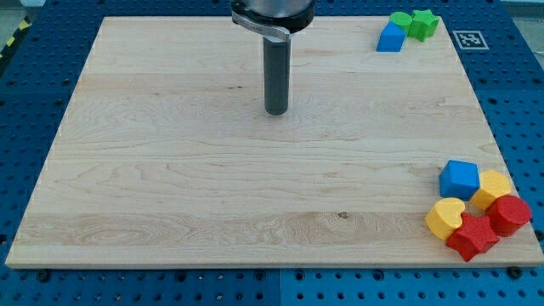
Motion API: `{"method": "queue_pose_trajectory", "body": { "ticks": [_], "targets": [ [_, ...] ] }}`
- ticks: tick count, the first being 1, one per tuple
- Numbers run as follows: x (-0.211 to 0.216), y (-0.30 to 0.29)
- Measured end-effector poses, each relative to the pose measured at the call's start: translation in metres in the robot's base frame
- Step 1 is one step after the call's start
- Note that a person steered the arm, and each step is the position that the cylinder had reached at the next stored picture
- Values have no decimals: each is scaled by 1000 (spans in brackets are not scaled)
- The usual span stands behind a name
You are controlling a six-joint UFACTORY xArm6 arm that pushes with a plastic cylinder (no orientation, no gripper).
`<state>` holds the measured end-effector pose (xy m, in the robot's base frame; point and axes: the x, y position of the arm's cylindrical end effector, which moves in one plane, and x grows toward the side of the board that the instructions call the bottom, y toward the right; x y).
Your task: Push the red star to the center
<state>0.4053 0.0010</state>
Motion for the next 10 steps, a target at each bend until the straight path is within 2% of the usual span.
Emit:
{"method": "queue_pose_trajectory", "body": {
  "ticks": [1, 2, 4, 5, 6, 7, 10],
  "targets": [
    [0, 0],
    [0, 27],
    [18, 208],
    [70, 280],
    [126, 316],
    [164, 339],
    [174, 317]
  ]
}}
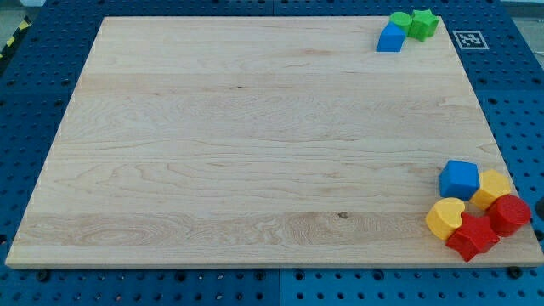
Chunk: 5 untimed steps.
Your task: Push the red star to the center
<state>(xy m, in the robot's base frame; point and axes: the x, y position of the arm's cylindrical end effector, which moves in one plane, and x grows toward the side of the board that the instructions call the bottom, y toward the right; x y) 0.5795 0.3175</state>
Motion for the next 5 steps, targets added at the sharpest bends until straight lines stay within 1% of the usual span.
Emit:
{"method": "queue_pose_trajectory", "body": {
  "ticks": [1, 2, 5],
  "targets": [
    [26, 1],
    [38, -7],
    [37, -19]
  ]
}}
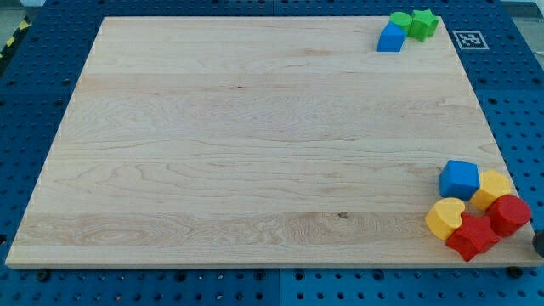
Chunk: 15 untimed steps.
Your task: Push the red star to the center
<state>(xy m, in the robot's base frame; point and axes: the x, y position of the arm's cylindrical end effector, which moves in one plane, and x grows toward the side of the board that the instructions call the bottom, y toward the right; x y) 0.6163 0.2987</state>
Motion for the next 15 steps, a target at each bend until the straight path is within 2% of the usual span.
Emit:
{"method": "queue_pose_trajectory", "body": {
  "ticks": [4, 8, 9, 11, 13, 15],
  "targets": [
    [1, -67],
    [-7, -109],
    [-14, -135],
    [-16, -226],
    [-54, -279],
    [-56, -243]
  ]
}}
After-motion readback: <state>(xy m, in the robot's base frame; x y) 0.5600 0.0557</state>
